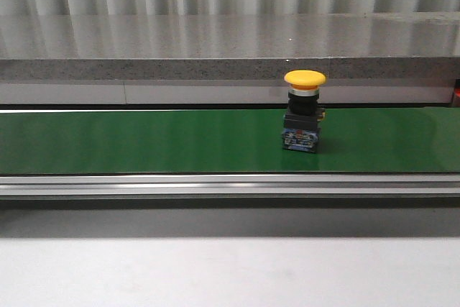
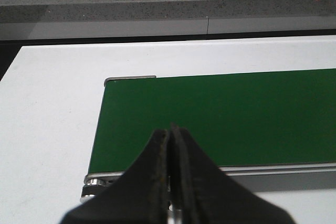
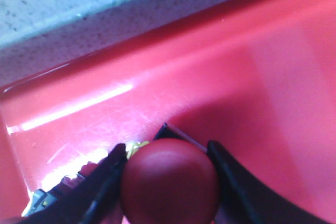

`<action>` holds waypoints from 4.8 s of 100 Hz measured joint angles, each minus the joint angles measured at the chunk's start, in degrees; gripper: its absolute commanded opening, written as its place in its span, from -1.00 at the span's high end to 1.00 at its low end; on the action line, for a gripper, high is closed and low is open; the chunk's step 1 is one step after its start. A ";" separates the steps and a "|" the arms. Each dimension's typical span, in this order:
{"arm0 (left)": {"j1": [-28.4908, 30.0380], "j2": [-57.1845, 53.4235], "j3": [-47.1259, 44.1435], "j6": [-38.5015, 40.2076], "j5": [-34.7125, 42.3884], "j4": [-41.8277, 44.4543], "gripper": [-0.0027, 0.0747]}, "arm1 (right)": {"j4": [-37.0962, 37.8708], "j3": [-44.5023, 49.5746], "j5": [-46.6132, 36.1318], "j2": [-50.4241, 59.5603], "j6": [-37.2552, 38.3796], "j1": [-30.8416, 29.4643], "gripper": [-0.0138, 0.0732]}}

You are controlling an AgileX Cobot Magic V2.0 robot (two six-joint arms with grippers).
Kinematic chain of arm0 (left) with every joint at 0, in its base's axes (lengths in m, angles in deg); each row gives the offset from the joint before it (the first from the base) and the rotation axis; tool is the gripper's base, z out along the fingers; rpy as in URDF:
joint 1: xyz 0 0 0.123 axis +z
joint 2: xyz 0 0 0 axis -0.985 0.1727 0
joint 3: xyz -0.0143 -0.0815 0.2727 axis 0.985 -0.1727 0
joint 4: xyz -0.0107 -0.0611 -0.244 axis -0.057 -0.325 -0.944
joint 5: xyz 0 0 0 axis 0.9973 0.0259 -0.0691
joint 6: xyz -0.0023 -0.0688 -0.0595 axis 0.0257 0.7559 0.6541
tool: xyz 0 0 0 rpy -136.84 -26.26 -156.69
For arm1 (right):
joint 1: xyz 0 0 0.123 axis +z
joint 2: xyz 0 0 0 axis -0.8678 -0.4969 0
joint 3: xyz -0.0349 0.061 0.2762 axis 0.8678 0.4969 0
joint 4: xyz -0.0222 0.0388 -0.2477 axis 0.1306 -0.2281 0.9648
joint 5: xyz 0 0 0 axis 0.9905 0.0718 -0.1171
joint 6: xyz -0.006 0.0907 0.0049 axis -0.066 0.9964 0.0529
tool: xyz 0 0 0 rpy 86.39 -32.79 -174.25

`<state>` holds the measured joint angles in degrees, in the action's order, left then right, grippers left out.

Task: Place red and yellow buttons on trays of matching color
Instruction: 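Move the right gripper over the belt end and grasp the yellow button, then lower the yellow button into the yellow tray and open the right gripper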

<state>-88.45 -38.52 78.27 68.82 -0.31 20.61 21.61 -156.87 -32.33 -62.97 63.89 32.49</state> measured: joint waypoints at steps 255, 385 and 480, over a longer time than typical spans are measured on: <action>0.00 0.00 0.00 0.00 0.00 0.00 0.98 | -0.49 56.65 5.58 58.02 -10.80 26.74 -0.40; 0.00 0.00 0.00 0.00 0.00 0.00 0.98 | -2.44 54.76 0.39 48.42 -10.52 26.33 0.41; -0.10 0.00 0.00 0.00 0.00 0.00 0.98 | 2.54 54.62 -1.48 59.30 3.21 -8.60 0.41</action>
<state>-88.54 -38.52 78.27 68.82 -0.31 20.61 24.15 -102.25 -33.81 -3.67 67.10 23.88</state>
